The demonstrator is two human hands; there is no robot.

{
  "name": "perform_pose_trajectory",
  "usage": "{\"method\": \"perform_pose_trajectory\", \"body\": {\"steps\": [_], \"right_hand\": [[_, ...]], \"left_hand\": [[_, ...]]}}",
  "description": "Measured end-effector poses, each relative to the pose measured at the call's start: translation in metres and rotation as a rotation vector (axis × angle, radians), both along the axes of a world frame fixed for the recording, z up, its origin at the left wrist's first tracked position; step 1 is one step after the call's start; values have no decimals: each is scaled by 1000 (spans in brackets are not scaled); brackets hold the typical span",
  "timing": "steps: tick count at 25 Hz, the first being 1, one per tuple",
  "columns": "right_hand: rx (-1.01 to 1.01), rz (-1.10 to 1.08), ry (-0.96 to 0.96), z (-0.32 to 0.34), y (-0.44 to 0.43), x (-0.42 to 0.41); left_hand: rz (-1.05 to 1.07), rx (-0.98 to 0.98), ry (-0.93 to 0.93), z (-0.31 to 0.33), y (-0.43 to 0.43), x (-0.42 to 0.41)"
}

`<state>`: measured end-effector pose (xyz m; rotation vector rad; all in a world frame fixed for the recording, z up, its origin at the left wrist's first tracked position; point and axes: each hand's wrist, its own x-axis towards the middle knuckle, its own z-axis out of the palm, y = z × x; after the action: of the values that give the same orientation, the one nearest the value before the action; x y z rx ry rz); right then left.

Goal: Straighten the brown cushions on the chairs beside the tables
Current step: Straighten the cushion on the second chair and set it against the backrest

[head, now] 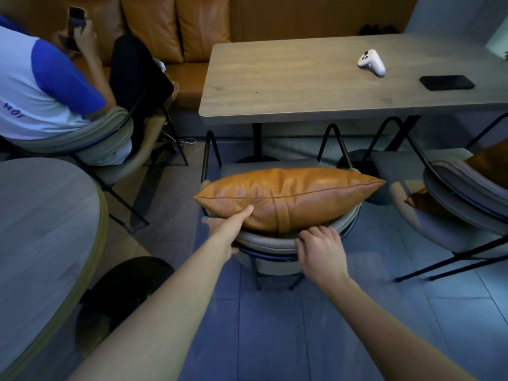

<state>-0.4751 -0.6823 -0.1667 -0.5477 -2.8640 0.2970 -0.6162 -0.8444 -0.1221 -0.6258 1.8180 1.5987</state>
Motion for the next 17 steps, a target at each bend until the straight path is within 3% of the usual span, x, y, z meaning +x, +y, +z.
{"method": "perform_pose_trajectory", "body": {"steps": [4, 13, 17], "right_hand": [[-91, 211, -247, 1, -29, -30], [14, 221, -220, -9, -44, -44], [-51, 240, -244, -6, -44, -44]], "left_hand": [[0, 47, 2, -5, -1, -7], [53, 76, 92, -8, -2, -17], [98, 46, 135, -17, -14, -12]]}}
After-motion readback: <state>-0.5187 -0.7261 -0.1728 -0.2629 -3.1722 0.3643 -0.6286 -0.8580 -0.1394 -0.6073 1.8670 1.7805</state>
